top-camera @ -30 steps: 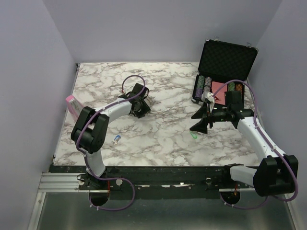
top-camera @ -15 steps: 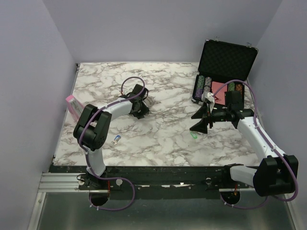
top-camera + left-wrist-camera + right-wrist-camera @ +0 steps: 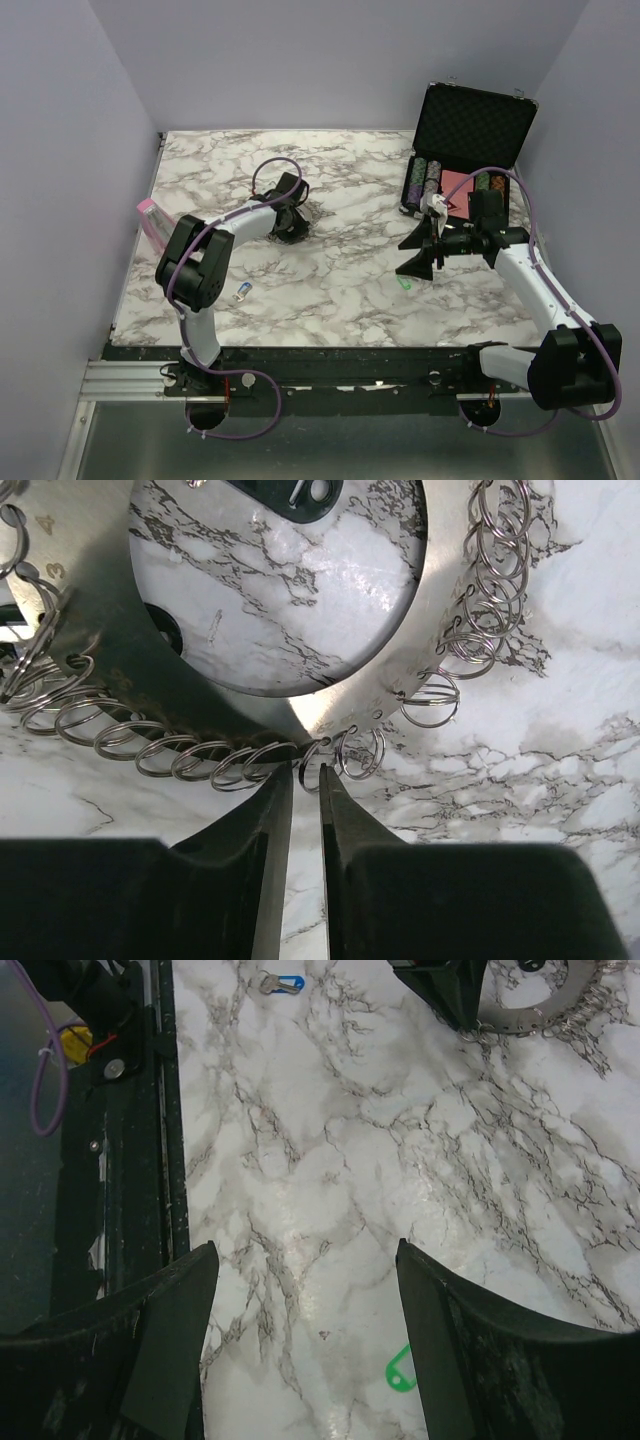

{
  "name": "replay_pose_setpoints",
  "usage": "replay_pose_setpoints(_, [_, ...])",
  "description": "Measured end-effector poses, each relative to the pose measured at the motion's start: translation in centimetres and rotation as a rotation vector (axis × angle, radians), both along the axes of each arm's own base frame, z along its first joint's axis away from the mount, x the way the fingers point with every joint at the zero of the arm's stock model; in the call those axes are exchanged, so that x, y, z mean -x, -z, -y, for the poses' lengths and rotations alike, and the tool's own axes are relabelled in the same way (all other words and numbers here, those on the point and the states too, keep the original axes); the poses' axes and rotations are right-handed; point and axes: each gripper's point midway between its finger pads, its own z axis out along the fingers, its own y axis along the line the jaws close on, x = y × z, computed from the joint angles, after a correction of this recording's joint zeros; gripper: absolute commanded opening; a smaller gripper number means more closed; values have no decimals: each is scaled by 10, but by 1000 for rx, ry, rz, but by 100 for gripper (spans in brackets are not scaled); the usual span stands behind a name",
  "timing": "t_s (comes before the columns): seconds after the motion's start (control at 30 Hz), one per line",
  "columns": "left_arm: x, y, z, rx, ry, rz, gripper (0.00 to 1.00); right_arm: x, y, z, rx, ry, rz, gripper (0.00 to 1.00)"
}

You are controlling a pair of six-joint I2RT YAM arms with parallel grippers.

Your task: Put the keys on the keyring

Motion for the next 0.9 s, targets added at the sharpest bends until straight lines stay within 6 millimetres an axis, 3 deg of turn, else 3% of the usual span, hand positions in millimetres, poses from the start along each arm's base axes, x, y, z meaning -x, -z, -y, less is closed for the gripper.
replay_pose_setpoints(0.2, [-1,0,-1,-3,1,1,15,2,0,-1,-5,-6,-2,80])
replay_pose_setpoints(0.5, [-4,-1,-3,0,-2,8,22,5,0,-1,-6,-17,-4,80])
replay_pose_setpoints(0.73, [-7,-3,-1,17,-5,18,21,7,0,-1,-10,-26,-3,80])
replay_pose_setpoints(0.8, [-7,-3,-1,20,-5,18,18,7,0,-1,-12,-29,1,80])
replay_pose_setpoints(0.9, [-7,-3,0,25,-7,18,6,8,0,-1,-15,-34,1,80])
